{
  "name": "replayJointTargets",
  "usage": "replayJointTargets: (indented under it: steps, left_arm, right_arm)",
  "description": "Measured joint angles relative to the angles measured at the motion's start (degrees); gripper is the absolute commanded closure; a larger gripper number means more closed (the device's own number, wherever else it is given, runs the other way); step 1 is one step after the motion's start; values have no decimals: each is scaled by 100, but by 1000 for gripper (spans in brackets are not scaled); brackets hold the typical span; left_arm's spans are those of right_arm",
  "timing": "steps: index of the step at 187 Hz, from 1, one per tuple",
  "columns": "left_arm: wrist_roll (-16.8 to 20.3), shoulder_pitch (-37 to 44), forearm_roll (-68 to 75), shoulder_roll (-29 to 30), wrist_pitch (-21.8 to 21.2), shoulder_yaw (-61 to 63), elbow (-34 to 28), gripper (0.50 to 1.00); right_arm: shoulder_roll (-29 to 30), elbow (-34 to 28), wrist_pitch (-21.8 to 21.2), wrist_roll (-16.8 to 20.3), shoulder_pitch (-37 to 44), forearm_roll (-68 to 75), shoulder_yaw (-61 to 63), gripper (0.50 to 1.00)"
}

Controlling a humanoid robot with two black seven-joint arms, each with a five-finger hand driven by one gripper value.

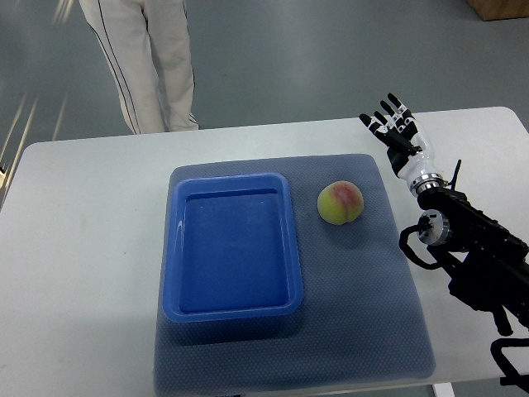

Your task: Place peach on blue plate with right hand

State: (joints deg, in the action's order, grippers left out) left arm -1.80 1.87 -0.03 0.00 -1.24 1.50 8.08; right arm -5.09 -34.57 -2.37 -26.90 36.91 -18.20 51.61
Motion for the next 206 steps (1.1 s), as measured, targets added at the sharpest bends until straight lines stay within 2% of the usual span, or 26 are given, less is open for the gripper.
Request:
replayJointTargets:
  steps: [206]
  left_arm:
    - [-4, -73, 3, 0, -7, 0, 36, 500]
  right_arm:
    - [55, 3, 0, 1, 27, 0, 7, 570]
